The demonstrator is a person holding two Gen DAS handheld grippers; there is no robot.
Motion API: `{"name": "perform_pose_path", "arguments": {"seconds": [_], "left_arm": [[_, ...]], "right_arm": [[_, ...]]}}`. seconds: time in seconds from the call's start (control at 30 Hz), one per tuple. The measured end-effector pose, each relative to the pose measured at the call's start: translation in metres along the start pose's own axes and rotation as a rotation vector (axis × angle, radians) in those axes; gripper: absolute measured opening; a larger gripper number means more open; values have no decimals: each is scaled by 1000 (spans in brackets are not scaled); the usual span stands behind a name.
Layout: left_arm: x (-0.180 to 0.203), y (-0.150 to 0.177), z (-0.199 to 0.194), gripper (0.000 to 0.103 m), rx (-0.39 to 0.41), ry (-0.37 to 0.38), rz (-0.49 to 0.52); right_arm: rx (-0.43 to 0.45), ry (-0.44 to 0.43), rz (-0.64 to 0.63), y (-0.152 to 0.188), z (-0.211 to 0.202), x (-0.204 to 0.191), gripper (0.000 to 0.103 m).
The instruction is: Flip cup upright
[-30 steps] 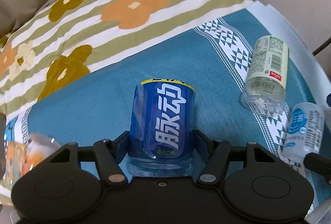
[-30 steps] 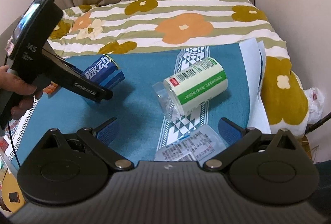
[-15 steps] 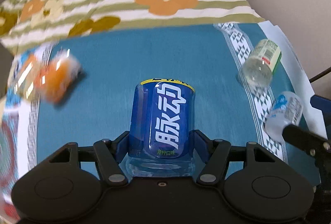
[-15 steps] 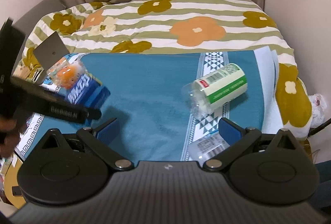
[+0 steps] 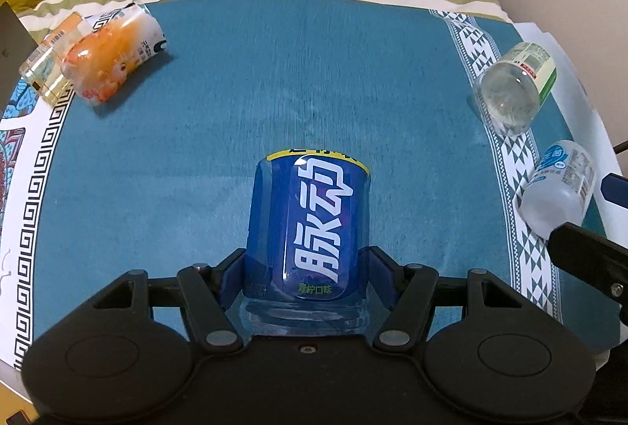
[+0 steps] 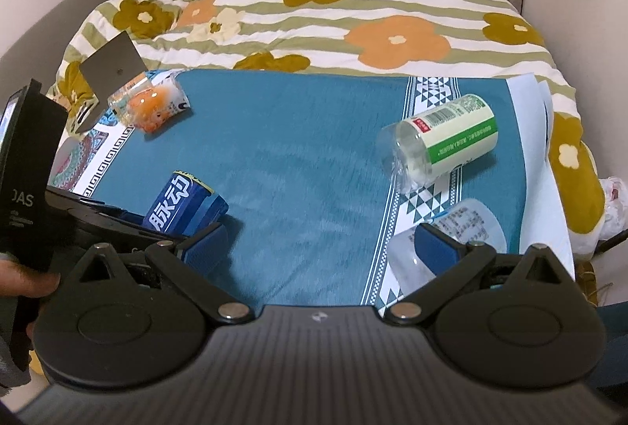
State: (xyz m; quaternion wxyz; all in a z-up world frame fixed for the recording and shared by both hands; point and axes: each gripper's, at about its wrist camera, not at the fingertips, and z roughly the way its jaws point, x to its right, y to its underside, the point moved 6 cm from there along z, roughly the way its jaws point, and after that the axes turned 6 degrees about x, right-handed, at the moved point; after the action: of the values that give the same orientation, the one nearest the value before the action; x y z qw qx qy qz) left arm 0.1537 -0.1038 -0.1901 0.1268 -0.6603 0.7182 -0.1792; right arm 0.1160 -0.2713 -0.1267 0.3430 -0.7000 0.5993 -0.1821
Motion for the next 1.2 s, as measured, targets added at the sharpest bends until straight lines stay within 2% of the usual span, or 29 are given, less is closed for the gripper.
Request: {"name": "perform_pose_path", "arguments": {"seconds": [0.3,0.37,0.43,0.47,0.7,0.87,0.93,0.97,1.2], "left_arm": [[4,-1,1,70,5,0,20],[4,-1,0,84,8,6,18],[5,-2,-3,94,23,3,20],[5,-3,-5,95,32,2,24],[7,-3,-20,95,43,21,42],[0,2,-47,95,72,39,45],[-6,4,-61,97,89,42,49],[-11,6,-69,102,97,44,50],[-57,20,-93,103,122,5,61]], "right_arm": [[-3,-3,3,2,-1,0,103],[-3,-2,4,2,-1,1,103],[-2,-1,5,2,-1,1,103],[0,0,5,3,-2,0,103],[11,6,22,-3,-11,-3,103],[2,-9,63,-15,-18,-7,103],[-16,-18,79,-21,-20,-10,103],[-36,-23,84,-24,-20,-13,103],[-175,-42,139,-40,2,-40,103]]}}
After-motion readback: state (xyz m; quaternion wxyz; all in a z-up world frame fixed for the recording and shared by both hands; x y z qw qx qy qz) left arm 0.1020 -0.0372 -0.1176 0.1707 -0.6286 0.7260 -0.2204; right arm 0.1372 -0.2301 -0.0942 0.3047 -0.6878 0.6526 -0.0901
